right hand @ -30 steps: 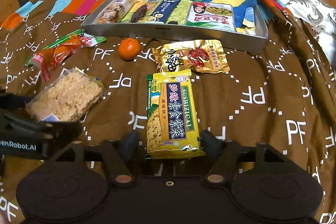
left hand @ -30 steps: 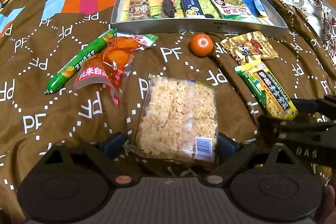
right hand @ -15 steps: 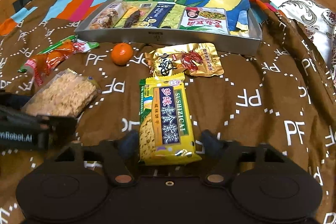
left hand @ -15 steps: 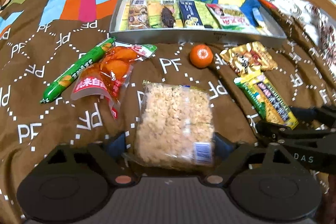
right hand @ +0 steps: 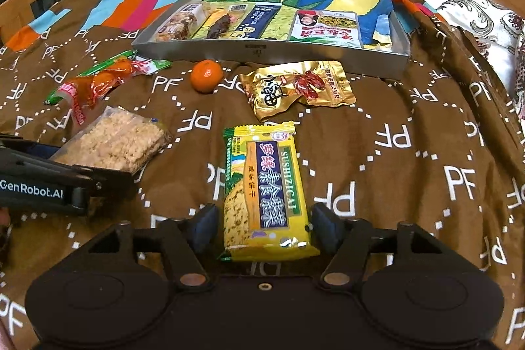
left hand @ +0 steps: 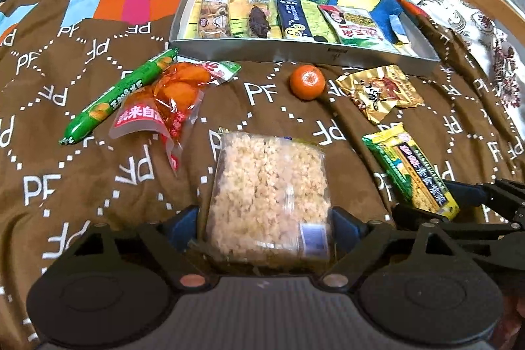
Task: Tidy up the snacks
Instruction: 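Close left tool on the clear rice-crispy bag while right tool grasps the yellow biscuit pack, then carry rice-crispy bag with left tool to the tray while right tool carries the biscuit pack there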
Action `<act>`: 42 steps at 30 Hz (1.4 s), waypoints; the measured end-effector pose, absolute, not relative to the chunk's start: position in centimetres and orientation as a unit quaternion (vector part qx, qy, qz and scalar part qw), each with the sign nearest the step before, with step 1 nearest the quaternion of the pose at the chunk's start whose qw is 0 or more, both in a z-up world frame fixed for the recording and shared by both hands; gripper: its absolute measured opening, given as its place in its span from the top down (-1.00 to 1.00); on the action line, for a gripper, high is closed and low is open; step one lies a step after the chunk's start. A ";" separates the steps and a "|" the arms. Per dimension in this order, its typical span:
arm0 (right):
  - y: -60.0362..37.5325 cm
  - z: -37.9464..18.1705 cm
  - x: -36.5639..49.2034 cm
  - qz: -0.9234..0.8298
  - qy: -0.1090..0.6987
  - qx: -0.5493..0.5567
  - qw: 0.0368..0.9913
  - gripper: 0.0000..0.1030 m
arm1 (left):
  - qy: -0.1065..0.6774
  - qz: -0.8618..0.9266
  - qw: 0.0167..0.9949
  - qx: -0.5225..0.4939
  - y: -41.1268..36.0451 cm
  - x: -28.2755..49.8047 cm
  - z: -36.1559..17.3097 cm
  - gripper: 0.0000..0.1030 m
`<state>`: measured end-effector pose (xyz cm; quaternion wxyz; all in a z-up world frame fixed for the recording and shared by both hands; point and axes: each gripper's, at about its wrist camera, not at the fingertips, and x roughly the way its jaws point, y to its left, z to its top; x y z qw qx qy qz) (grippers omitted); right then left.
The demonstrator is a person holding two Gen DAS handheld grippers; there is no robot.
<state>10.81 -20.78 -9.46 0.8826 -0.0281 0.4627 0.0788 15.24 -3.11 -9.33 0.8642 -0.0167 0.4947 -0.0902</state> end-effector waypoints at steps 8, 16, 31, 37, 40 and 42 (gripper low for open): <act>-20.2 -9.1 10.1 0.090 0.461 -0.030 0.882 0.00 | 0.480 -0.092 0.872 -0.006 -3.4 14.8 -9.0 -0.54; -16.9 -8.6 7.2 0.078 0.402 -0.172 0.896 0.01 | 0.449 -0.096 0.888 -0.002 -3.4 13.4 -7.8 -0.50; -15.0 -7.8 4.8 0.038 0.270 -0.314 0.909 0.02 | 0.391 -0.102 0.911 -0.083 -1.6 12.0 -5.8 -0.49; -14.9 -7.9 4.9 0.038 0.280 -0.313 0.907 0.01 | 0.400 -0.110 0.901 -0.125 -0.5 11.9 -5.8 -0.49; -15.0 -8.0 5.0 0.036 0.288 -0.307 0.907 0.01 | 0.402 -0.114 0.899 -0.131 -0.2 11.7 -5.7 -0.49; -15.0 -8.1 5.0 0.034 0.291 -0.305 0.906 0.01 | 0.406 -0.119 0.896 -0.130 -0.2 11.6 -5.7 -0.49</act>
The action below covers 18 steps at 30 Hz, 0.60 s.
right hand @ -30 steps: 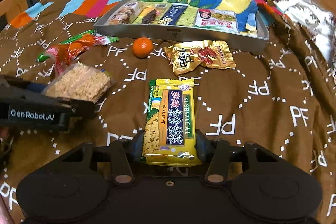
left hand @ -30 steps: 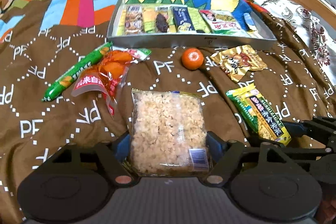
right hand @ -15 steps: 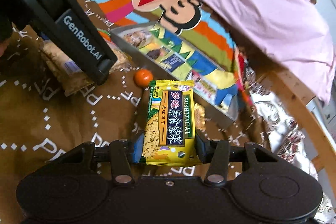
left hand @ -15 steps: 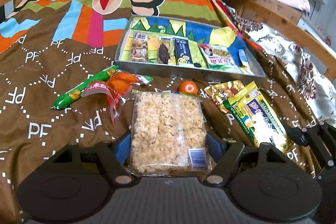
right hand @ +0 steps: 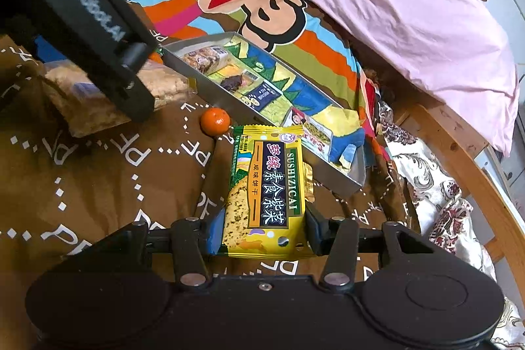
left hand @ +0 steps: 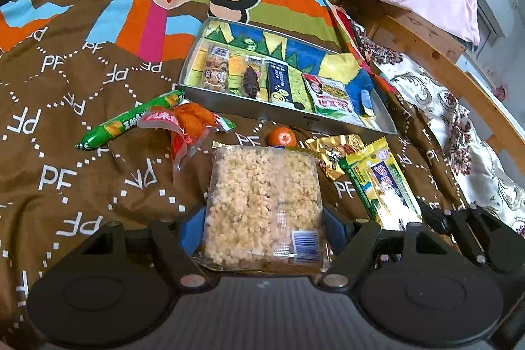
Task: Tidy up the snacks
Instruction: 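Carry rice-crispy bag with left tool to the tray while right tool carries the biscuit pack there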
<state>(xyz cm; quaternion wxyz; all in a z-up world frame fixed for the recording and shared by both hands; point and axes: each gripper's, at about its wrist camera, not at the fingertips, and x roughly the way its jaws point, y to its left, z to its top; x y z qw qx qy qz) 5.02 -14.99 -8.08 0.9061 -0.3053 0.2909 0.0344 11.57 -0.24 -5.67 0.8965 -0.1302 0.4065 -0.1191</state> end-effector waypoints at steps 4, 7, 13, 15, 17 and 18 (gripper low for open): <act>-15.0 -8.2 5.1 0.033 0.295 -0.305 0.905 0.01 | 0.406 -0.128 0.897 -0.118 -0.5 10.9 -5.4 -0.49; -15.1 -8.3 5.1 0.032 0.298 -0.305 0.904 0.01 | 0.412 -0.145 0.891 -0.123 -0.5 10.3 -5.2 -0.41; -15.2 -8.6 5.6 0.028 0.313 -0.308 0.898 0.02 | 0.425 -0.174 0.884 -0.085 -2.1 9.4 -5.7 0.04; -15.4 -8.8 5.8 0.026 0.323 -0.305 0.895 0.02 | 0.450 -0.168 0.874 -0.074 -2.6 10.0 -6.5 -0.14; -15.8 -8.8 6.0 0.021 0.331 -0.296 0.896 0.02 | 0.477 -0.165 0.860 -0.073 -2.8 10.6 -7.3 -0.37; -16.1 -8.8 6.1 0.019 0.335 -0.290 0.896 0.01 | 0.487 -0.165 0.855 -0.074 -2.8 10.9 -7.7 -0.40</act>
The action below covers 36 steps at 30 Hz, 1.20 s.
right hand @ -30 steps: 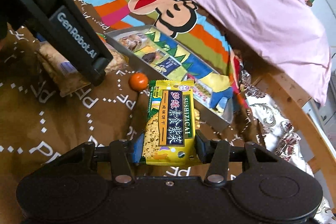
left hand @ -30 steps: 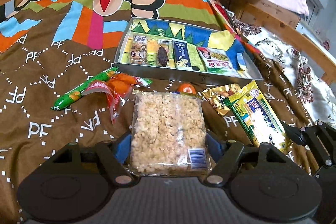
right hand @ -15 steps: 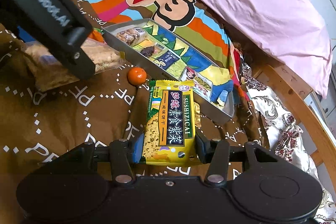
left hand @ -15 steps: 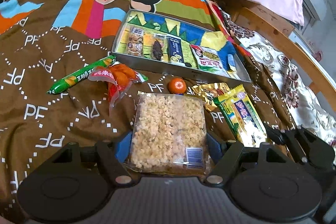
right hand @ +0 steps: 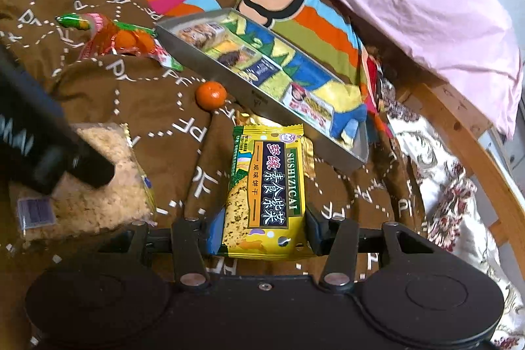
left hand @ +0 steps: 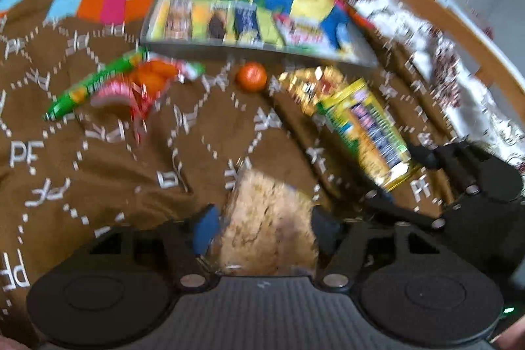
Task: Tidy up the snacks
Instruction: 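Carry rice-crispy bag with left tool to the tray while right tool carries the biscuit pack there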
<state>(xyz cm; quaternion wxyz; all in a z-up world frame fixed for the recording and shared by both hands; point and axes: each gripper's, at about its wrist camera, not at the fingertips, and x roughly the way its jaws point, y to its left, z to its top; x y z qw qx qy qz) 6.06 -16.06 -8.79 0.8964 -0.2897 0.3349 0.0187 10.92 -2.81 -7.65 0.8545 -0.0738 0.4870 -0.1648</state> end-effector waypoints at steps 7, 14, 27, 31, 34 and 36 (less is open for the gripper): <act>-16.9 -8.8 6.4 0.007 0.347 -0.271 0.898 0.01 | 0.512 -0.190 0.837 -0.042 -4.3 11.9 -8.6 -0.77; -17.5 -8.5 6.7 -0.005 0.337 -0.281 0.899 0.01 | 0.525 -0.187 0.830 -0.028 -4.5 12.2 -9.2 -0.62; -18.9 -7.5 6.9 -0.016 0.331 -0.241 0.912 0.01 | 0.508 -0.184 0.842 -0.016 -4.7 11.5 -8.3 -0.50; -18.5 -7.2 6.6 -0.012 0.311 -0.248 0.917 0.01 | 0.467 -0.180 0.865 -0.026 -4.1 10.6 -6.9 -0.50; -18.4 -6.9 6.4 -0.011 0.296 -0.250 0.922 0.01 | 0.440 -0.171 0.881 -0.038 -3.6 10.3 -6.1 -0.50; -18.3 -6.6 6.3 -0.011 0.287 -0.250 0.925 0.01 | 0.423 -0.163 0.890 -0.050 -3.3 10.4 -5.6 -0.50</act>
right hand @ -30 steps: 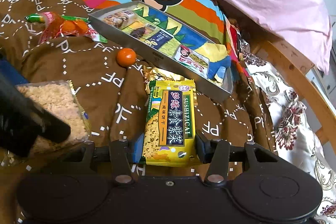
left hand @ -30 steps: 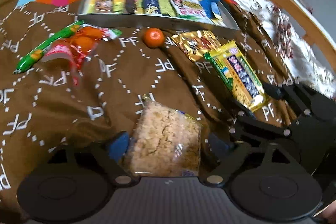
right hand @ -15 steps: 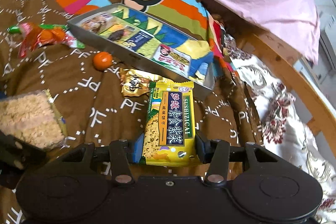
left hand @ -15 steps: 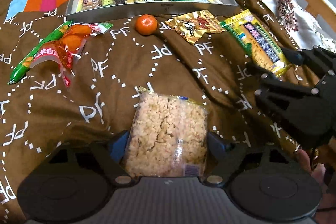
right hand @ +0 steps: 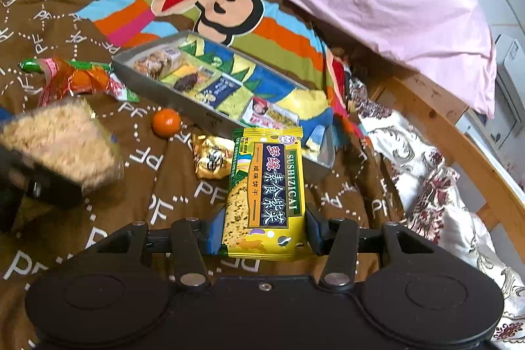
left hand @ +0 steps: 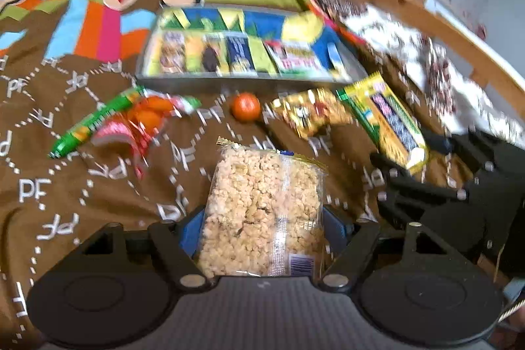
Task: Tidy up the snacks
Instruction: 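Carry rice-crispy bag with left tool to the tray while right tool carries the biscuit pack there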
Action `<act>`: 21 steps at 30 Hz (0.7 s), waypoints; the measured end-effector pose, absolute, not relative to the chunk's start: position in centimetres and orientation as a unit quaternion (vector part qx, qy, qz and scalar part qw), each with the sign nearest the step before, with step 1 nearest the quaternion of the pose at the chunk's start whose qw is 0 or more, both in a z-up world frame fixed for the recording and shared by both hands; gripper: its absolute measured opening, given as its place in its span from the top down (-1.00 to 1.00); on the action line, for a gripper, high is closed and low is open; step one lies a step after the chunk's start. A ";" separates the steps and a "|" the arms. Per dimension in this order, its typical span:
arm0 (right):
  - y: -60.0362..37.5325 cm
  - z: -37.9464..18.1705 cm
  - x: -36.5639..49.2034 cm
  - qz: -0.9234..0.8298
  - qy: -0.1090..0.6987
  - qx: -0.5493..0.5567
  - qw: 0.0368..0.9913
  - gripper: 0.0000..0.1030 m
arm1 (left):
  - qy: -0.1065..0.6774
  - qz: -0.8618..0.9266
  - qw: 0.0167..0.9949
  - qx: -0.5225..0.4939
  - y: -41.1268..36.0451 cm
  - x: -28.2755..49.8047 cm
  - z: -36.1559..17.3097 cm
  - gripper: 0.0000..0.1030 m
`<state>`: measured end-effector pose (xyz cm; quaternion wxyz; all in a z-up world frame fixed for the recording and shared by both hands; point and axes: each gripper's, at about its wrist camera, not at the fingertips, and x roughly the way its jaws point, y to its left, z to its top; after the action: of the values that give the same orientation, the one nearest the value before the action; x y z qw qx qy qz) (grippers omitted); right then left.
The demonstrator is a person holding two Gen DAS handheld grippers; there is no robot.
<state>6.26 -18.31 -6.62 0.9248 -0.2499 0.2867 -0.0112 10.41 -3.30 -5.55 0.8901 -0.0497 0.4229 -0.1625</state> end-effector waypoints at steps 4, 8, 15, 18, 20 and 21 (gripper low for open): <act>-18.2 -6.3 6.1 -0.011 0.272 -0.251 0.929 0.01 | 0.397 -0.150 0.904 -0.060 -2.7 10.4 -4.9 -0.50; -18.1 -6.2 6.0 -0.010 0.265 -0.251 0.931 0.01 | 0.390 -0.144 0.907 -0.062 -2.6 10.7 -4.7 -0.50; -18.0 -6.3 5.9 -0.009 0.261 -0.250 0.932 0.01 | 0.382 -0.141 0.911 -0.059 -2.6 10.6 -4.6 -0.50; -17.9 -6.1 5.8 -0.009 0.255 -0.250 0.934 0.01 | 0.374 -0.138 0.915 -0.055 -2.7 10.6 -4.4 -0.50; -17.8 -6.0 5.8 -0.008 0.249 -0.250 0.936 0.01 | 0.363 -0.136 0.921 -0.051 -2.9 10.9 -4.1 -0.50; -17.8 -5.9 5.8 -0.008 0.244 -0.251 0.937 0.01 | 0.356 -0.134 0.923 -0.050 -3.0 11.1 -3.9 -0.50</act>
<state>5.79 -17.78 -5.89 0.9368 -0.2506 0.2440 -0.0084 11.06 -3.00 -3.89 0.9235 -0.0496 0.3559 -0.1344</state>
